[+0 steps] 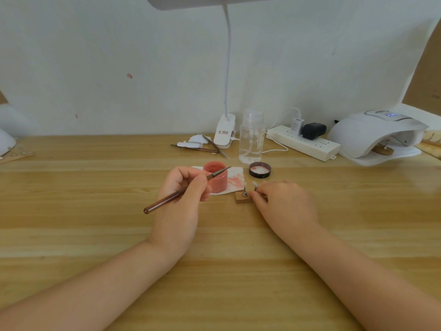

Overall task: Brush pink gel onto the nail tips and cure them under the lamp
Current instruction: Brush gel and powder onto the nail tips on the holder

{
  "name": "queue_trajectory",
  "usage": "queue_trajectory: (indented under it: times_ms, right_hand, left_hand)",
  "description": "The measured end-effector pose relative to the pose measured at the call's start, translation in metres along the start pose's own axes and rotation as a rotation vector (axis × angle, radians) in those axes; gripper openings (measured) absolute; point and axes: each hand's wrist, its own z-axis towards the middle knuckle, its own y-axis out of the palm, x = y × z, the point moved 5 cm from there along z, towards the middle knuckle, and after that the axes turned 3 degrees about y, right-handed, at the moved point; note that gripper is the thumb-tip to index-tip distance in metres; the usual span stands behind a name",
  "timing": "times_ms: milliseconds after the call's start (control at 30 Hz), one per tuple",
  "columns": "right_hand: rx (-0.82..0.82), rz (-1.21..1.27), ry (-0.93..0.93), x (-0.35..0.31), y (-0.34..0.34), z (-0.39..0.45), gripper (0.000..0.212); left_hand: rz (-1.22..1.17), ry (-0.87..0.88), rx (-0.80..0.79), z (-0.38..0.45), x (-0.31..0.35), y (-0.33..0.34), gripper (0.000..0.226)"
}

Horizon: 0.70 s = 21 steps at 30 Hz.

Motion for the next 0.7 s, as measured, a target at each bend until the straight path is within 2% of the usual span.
queue_trajectory:
  times_ms: [233, 400, 533, 700]
  right_hand:
    - [0.095, 0.054, -0.056, -0.006, -0.007, -0.004, 0.033]
    - [0.247, 0.283, -0.101, -0.008, -0.017, -0.011, 0.022]
    - [0.251, 0.47, -0.113, -0.008, -0.015, -0.014, 0.014]
    - [0.226, 0.637, -0.089, -0.006, -0.011, -0.011, 0.014]
  left_hand:
    - [0.029, 0.004, 0.007, 0.003, 0.006, 0.0, 0.023]
    - [0.16, -0.053, -0.037, 0.03, 0.017, -0.001, 0.018]
    - [0.411, -0.086, -0.059, 0.06, 0.019, -0.003, 0.014]
    - [0.725, -0.167, -0.175, 0.087, 0.011, 0.004, 0.007]
